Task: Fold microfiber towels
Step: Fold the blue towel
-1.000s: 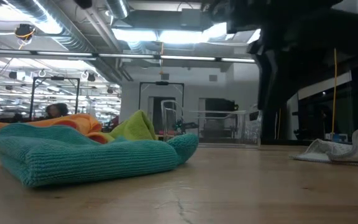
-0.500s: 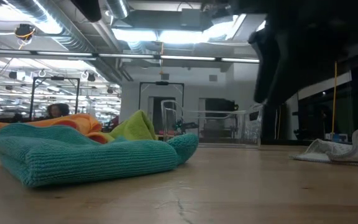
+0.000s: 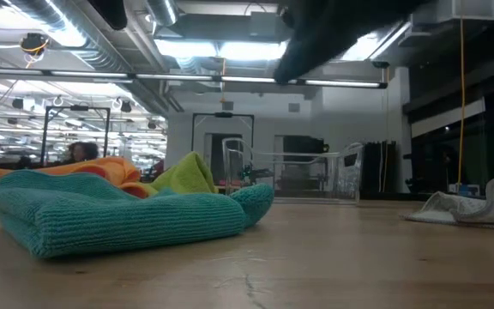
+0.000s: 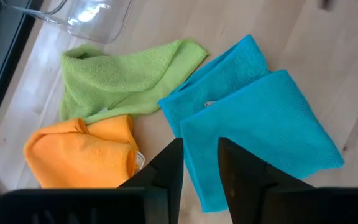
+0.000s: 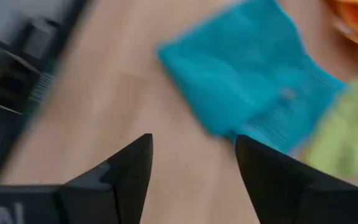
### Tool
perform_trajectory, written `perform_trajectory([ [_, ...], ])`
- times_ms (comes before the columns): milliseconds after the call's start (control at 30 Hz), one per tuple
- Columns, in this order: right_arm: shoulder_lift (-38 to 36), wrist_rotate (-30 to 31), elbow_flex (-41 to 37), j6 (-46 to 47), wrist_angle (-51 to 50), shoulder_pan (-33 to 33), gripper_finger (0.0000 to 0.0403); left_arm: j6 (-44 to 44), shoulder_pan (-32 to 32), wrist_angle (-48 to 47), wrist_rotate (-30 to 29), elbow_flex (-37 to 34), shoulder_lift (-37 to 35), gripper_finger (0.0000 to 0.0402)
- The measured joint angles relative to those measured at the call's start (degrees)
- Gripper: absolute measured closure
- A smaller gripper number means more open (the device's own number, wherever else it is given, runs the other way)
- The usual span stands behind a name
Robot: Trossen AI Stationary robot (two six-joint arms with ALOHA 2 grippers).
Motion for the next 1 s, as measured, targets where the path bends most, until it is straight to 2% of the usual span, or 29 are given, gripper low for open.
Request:
perform_trajectory([
  [167,0.53,-6.94,0.07,-1.17,9.09,0.63,0.0171,-0.82,-0.95,0.02,0.11,0.0,0.0,0.0313],
  [500,5.62,-7.69,0.07,-11.4,13.35,1.8,0.0171,-3.39,-5.12,0.02,0.14,0.0,0.0,0.0315],
  [633,7.35,-6.43,0.04,-17.02,16.77,1.8,0.0171,-2.23,-6.23,0.04,0.12,0.0,0.0,0.0316],
  [800,10.41,-1.83,0.04,-23.61,21.23,1.8,0.0171,-2.17,-6.73,0.04,0.12,0.0,0.0,0.0316],
  [900,12.68,-1.58,0.04,-27.11,25.06,1.8,0.0171,-2.06,-6.73,0.04,0.1,0.0,0.0,0.0316],
  [1000,15.33,1.15,0.04,-27.57,29.66,1.6,0.0171,-2.06,-6.71,0.05,0.09,0.0,0.0,0.0316],
])
